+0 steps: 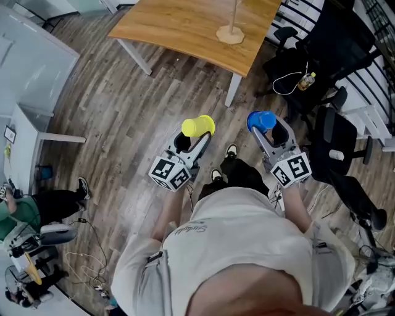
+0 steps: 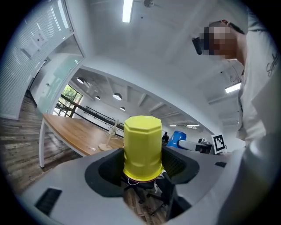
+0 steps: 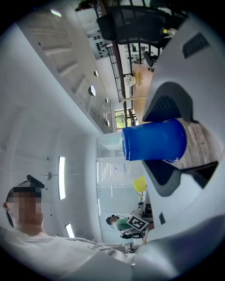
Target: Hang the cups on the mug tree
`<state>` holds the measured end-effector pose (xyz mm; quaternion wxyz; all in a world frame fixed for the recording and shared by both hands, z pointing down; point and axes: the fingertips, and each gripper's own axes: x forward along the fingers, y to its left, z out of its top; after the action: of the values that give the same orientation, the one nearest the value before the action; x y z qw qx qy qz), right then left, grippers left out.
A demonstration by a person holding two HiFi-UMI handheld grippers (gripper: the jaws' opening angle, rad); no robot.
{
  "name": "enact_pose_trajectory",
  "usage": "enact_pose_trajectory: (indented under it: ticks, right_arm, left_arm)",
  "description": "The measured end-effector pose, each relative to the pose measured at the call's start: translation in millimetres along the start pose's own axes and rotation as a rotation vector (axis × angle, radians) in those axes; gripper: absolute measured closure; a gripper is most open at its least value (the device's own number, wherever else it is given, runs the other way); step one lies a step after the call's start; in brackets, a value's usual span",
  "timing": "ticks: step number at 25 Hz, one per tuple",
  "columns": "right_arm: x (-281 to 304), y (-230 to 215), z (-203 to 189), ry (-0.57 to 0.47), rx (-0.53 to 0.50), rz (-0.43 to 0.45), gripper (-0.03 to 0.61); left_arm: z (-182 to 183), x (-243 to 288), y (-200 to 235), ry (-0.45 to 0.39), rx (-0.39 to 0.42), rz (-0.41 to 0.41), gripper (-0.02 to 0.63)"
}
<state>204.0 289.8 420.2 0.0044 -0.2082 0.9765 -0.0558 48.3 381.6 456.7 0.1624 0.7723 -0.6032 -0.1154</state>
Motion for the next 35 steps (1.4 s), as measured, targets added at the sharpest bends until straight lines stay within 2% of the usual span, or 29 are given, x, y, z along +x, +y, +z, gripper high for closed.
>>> enact_pose_trajectory:
  ticks: [4, 9, 14, 22, 28, 32, 35]
  right_arm:
    - [12.4, -25.9, -14.3, 0.013, 0.043, -0.019, 0.325]
    - [50.5, -62.6, -14.0, -0.009, 0.067, -0.038, 0.325]
    - [103.1, -103.3, -4.4, -0.078, 0.087, -0.056, 0.325]
    - [161.9, -172.6, -5.8, -0.072, 0.105, -0.011, 0.325]
    - [201.6, -186.5, -9.5, -0.040, 0.115, 0.028, 0.325]
    - [222.7, -193.5, -23.0, 0.004, 0.141, 0.013, 0.325]
    - [244.3, -197.2, -24.6, 0.018, 0.128, -0.006, 0.325]
  left_arm:
    - [-0.5, 23.2, 17.0, 0.035, -0.002, 0.005, 0.344]
    - [27.5, 63.1, 41.1, 0.062, 0.028, -0.007, 0.344]
    - [64.8, 125.3, 67.8, 0.092, 0.124, -0.079, 0.344]
    - [87.2, 202.8, 81.0, 0.117, 0.201, -0.114, 0.344]
    - [83.9, 212.8, 118.2, 0.095, 0.065, -0.056, 0.344]
    - [84.6, 212.8, 148.5, 0.101, 0.024, -0.024, 0.344]
    - [85.2, 218.2, 176.2, 0.100, -0.014, -0.034, 0.344]
